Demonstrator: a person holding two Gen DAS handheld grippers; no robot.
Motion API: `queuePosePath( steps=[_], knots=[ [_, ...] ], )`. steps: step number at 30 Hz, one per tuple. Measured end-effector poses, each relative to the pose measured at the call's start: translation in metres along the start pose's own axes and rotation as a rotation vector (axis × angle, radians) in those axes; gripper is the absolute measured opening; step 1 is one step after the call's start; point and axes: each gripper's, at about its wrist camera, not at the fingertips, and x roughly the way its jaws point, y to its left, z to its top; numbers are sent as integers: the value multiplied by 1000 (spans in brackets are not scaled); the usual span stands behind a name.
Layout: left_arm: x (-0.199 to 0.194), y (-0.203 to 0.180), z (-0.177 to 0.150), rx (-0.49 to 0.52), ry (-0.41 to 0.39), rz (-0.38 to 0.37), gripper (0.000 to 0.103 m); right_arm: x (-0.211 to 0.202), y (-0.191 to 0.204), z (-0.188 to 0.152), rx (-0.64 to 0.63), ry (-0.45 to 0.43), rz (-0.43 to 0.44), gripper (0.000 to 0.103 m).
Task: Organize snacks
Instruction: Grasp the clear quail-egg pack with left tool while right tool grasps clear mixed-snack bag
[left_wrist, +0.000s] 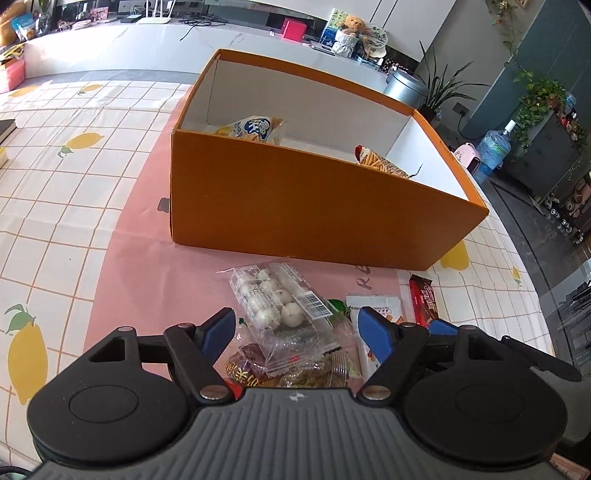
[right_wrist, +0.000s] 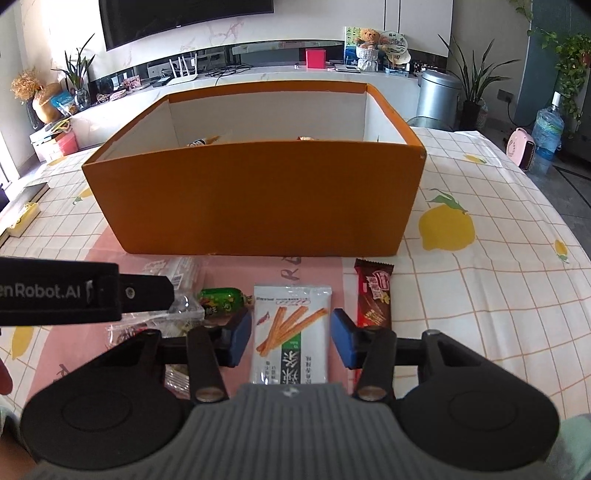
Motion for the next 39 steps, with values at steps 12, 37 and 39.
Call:
queuePosePath(
  steps=[12, 37, 39],
  knots=[
    [29, -4, 14, 21, 93, 81, 89, 7, 14, -4, -59, -3, 135, 47],
    [-5, 3, 15, 109, 0, 77, 63, 3, 11, -6, -31, 7, 127, 53],
    [-14, 8, 15, 97, -14, 74, 63, 0, 11, -6, -30, 3, 130, 54]
  ],
)
